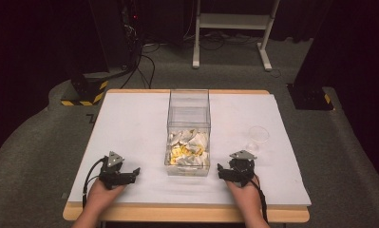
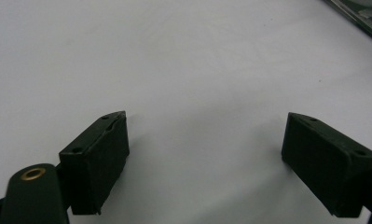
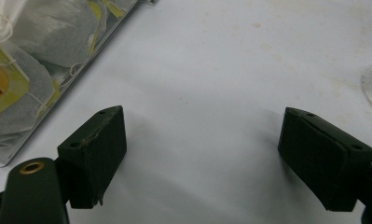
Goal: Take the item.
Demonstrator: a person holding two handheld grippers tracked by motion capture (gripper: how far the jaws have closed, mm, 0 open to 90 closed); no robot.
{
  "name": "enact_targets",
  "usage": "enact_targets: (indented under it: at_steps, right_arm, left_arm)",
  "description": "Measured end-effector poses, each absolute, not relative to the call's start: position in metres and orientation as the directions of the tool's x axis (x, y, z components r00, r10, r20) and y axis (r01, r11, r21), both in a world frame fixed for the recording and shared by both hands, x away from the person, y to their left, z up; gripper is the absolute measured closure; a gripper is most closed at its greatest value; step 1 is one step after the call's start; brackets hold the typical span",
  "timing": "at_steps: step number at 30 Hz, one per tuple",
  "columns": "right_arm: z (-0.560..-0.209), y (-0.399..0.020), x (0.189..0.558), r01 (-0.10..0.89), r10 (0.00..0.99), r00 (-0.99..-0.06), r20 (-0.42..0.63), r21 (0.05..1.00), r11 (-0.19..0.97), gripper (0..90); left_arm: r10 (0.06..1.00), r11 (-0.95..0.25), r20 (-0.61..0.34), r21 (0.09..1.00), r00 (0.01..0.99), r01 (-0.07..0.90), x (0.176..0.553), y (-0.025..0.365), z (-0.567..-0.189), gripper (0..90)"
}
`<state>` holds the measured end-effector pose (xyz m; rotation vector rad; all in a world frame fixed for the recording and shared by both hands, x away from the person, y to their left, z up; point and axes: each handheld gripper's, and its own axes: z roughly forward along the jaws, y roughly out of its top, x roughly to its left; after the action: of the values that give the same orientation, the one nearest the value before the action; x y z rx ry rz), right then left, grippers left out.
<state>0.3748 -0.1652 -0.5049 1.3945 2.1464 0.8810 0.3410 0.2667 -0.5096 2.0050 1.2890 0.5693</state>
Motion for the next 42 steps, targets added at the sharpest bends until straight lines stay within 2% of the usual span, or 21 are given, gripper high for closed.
enact_targets:
  at_steps: [14, 42]
  right_arm:
    - [-0.500, -0.162, 0.370, 0.610, 0.902, -0.430, -0.040, 0.723, 0.323, 13.5]
    - [-0.483, -0.168, 0.364, 0.559, 0.894, -0.448, -0.012, 0.777, 0.290, 13.6]
  left_arm:
    - [0.910, -0.281, 0.001, 0.738, 0.415, 0.614, 0.341, 0.267, -0.510, 15.3]
    - [0.910, -0.281, 0.001, 0.738, 0.415, 0.614, 0.341, 0.267, -0.510, 15.3]
